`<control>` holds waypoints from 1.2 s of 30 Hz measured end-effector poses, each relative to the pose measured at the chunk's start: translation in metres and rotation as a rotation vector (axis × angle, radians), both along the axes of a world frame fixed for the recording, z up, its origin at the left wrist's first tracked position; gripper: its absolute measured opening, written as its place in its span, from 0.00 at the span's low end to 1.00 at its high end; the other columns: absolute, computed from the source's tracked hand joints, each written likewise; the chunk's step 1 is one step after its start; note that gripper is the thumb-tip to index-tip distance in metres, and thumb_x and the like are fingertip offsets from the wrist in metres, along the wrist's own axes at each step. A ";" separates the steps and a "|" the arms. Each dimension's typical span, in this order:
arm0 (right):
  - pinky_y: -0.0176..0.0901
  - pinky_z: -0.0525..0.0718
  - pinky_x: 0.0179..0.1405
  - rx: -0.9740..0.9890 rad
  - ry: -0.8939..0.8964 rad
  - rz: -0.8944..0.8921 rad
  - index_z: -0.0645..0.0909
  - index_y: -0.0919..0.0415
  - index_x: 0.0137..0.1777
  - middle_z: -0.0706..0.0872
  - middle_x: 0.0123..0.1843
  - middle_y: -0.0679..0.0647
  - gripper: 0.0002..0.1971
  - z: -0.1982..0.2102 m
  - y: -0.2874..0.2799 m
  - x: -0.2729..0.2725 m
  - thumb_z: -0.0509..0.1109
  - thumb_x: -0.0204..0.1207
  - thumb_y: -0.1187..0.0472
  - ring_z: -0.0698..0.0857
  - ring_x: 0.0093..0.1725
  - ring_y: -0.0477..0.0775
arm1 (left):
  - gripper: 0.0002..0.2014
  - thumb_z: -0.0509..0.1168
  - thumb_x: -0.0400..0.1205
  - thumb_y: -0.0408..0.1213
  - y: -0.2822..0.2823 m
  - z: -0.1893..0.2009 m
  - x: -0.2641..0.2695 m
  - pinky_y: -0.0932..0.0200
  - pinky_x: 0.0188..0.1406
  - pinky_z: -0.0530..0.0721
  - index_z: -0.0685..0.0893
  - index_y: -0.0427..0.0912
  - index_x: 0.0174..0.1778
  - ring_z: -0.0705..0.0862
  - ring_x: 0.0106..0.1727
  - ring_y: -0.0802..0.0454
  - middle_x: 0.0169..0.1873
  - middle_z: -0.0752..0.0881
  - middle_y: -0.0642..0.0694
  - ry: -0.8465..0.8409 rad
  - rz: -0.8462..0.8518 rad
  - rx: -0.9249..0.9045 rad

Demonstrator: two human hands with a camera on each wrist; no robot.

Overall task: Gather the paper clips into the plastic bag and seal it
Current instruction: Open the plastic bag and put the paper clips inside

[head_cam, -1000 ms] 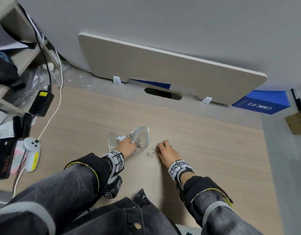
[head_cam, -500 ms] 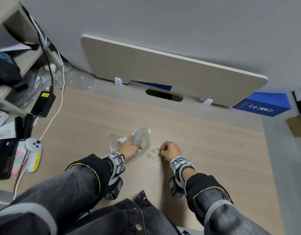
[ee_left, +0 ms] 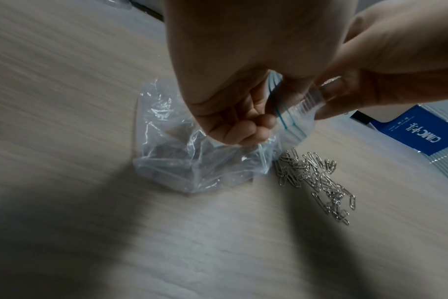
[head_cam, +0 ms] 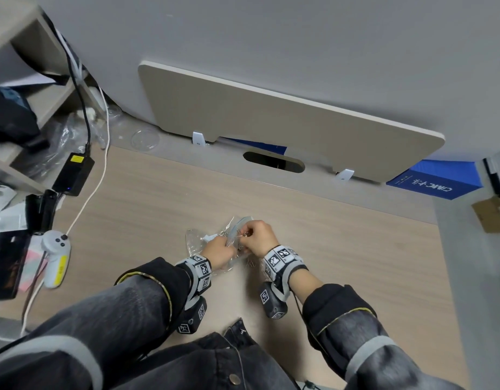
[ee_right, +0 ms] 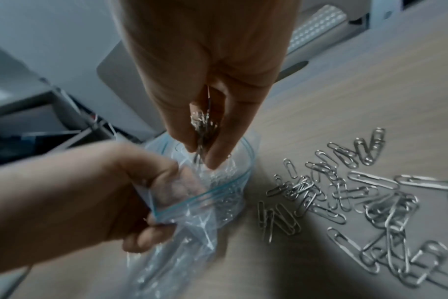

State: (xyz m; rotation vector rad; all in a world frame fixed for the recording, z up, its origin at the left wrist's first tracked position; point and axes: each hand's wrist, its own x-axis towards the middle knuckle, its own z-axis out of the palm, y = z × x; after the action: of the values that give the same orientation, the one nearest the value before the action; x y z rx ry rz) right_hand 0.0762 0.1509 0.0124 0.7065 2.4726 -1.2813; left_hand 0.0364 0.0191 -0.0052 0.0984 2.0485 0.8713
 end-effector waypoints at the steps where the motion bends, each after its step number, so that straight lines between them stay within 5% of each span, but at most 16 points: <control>1: 0.47 0.84 0.41 0.070 -0.021 0.052 0.81 0.58 0.35 0.84 0.36 0.54 0.05 -0.002 -0.003 -0.002 0.71 0.67 0.68 0.87 0.39 0.59 | 0.08 0.60 0.76 0.32 0.000 -0.001 0.000 0.64 0.19 0.73 0.83 0.34 0.44 0.78 0.20 0.50 0.31 0.83 0.40 -0.006 -0.001 0.011; 6: 0.48 0.83 0.59 0.135 -0.050 0.143 0.88 0.60 0.48 0.90 0.52 0.57 0.09 -0.008 0.004 -0.001 0.67 0.72 0.65 0.86 0.54 0.59 | 0.03 0.61 0.75 0.33 -0.007 -0.001 -0.002 0.63 0.21 0.73 0.81 0.40 0.38 0.77 0.21 0.48 0.30 0.83 0.41 0.002 -0.008 -0.005; 11: 0.47 0.84 0.55 0.180 0.018 -0.027 0.88 0.56 0.46 0.91 0.48 0.56 0.12 -0.006 0.040 0.011 0.63 0.73 0.68 0.88 0.50 0.58 | 0.05 0.59 0.79 0.34 -0.009 0.002 -0.001 0.63 0.21 0.72 0.79 0.41 0.40 0.77 0.23 0.50 0.31 0.81 0.44 0.002 -0.040 -0.014; 17: 0.53 0.84 0.60 0.370 -0.334 -0.044 0.80 0.62 0.60 0.80 0.62 0.60 0.14 -0.024 0.067 0.053 0.62 0.75 0.64 0.85 0.55 0.64 | 0.06 0.59 0.79 0.33 -0.006 0.001 -0.001 0.62 0.23 0.72 0.80 0.38 0.44 0.77 0.23 0.50 0.29 0.80 0.44 0.009 -0.052 -0.029; 20: 0.53 0.82 0.63 0.341 -0.357 -0.080 0.78 0.63 0.60 0.75 0.62 0.60 0.15 -0.032 0.059 0.064 0.62 0.74 0.67 0.84 0.55 0.65 | 0.06 0.59 0.79 0.33 -0.004 0.002 -0.001 0.62 0.22 0.71 0.80 0.37 0.44 0.76 0.22 0.51 0.27 0.79 0.45 0.018 -0.066 -0.050; 27: 0.43 0.80 0.62 0.133 -0.200 -0.239 0.87 0.62 0.48 0.90 0.54 0.58 0.14 -0.034 0.059 0.067 0.62 0.72 0.74 0.86 0.58 0.58 | 0.10 0.59 0.76 0.35 -0.002 0.001 0.000 0.63 0.23 0.73 0.83 0.34 0.45 0.78 0.21 0.50 0.24 0.80 0.45 0.041 -0.107 -0.066; 33: 0.42 0.78 0.46 0.171 -0.481 -0.420 0.80 0.70 0.57 0.85 0.57 0.64 0.11 -0.033 0.059 0.096 0.60 0.78 0.68 0.85 0.56 0.65 | 0.08 0.58 0.79 0.35 -0.002 0.005 0.005 0.64 0.21 0.72 0.81 0.41 0.38 0.78 0.23 0.51 0.25 0.80 0.46 0.069 -0.142 -0.051; 36: 0.49 0.87 0.51 0.055 -0.450 -0.466 0.81 0.66 0.52 0.87 0.53 0.62 0.08 -0.039 0.040 0.089 0.64 0.75 0.67 0.87 0.50 0.64 | 0.07 0.59 0.79 0.34 -0.001 0.007 0.008 0.63 0.22 0.71 0.81 0.41 0.37 0.77 0.24 0.53 0.24 0.79 0.47 0.072 -0.170 -0.056</control>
State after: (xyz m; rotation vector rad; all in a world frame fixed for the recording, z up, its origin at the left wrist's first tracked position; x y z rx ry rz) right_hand 0.1651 0.1911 -0.0263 1.4685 2.0463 -1.0371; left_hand 0.0445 0.0183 0.0014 0.2723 2.0949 0.7145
